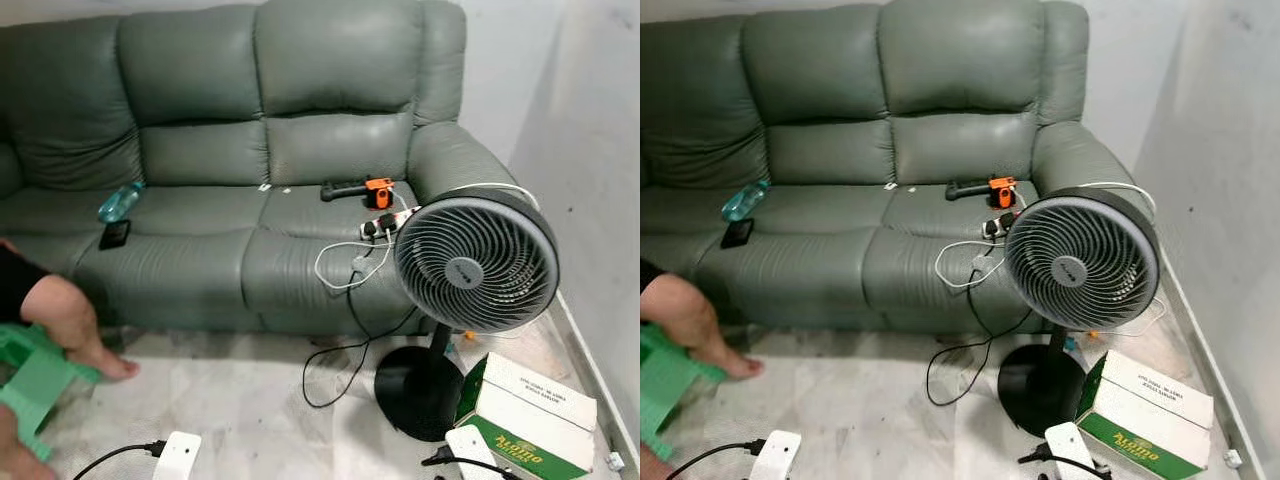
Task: Hang keys on a hook
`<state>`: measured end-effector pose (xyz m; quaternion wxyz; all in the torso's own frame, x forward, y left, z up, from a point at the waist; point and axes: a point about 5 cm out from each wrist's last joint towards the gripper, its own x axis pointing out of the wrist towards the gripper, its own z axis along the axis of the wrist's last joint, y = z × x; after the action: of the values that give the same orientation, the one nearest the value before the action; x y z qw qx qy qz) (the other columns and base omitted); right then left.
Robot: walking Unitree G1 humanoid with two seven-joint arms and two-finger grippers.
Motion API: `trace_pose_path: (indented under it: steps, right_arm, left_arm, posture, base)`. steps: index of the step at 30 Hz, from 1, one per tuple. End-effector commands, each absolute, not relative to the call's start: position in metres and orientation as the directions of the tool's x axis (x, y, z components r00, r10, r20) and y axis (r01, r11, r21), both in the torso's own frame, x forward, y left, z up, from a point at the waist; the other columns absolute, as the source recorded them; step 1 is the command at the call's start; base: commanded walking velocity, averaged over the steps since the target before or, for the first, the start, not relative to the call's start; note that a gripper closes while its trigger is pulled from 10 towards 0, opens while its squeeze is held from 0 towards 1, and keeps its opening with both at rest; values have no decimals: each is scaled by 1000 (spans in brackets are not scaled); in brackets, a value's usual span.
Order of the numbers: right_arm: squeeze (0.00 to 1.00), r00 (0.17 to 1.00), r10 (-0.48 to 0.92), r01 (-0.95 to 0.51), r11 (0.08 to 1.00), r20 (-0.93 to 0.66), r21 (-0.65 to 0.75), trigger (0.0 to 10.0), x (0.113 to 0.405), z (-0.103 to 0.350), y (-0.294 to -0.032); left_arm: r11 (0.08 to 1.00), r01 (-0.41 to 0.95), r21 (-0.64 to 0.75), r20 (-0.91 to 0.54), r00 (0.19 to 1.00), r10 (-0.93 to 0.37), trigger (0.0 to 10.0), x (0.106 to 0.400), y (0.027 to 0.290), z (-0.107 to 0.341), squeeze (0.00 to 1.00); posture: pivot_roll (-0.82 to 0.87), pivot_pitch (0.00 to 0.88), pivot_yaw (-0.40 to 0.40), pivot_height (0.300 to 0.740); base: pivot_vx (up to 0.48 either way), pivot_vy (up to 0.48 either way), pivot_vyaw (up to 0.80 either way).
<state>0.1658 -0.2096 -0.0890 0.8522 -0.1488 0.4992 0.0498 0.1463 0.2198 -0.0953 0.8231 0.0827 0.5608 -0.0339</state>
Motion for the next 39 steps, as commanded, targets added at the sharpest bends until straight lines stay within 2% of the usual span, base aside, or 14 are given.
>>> trace_pose_path:
  steps: [1, 8, 15, 22, 39]
  right_arm:
    - [0, 500, -46, -220, 959, -865, -178, 10000, 168, -89, -202]
    - [0, 513, -67, -64, 991, -856, -117, 10000, 170, -89, -202]
    - [0, 507, -69, -34, 994, -859, -100, 10000, 165, -91, -201]
    - [0, 503, -66, -54, 993, -862, -108, 10000, 168, -90, -202]
    - [0, 498, -60, -180, 969, -865, -171, 10000, 170, -87, -213]
  left_arm:
    - [982, 155, 109, -927, 371, 44, 10000, 148, 225, -93, 0]
    - [974, 190, 122, -928, 369, 44, 10000, 151, 227, -92, 0]
    - [958, 249, 141, -928, 370, 41, 10000, 156, 228, -90, 0]
    - [960, 245, 138, -926, 377, 37, 10000, 159, 225, -89, 0]
    - [983, 162, 89, -926, 377, 22, 10000, 157, 214, -92, 0]
  posture:
    - [-49, 0, 57, 740]
    - [-47, 0, 88, 740]
    - [-47, 0, 121, 740]
    - [-50, 0, 106, 740]
    - [-46, 0, -2, 740]
  base:
    - [0, 0, 0]
    - [0, 0, 0]
    - [0, 0, 0]
    - [0, 0, 0]
    - [0, 0, 0]
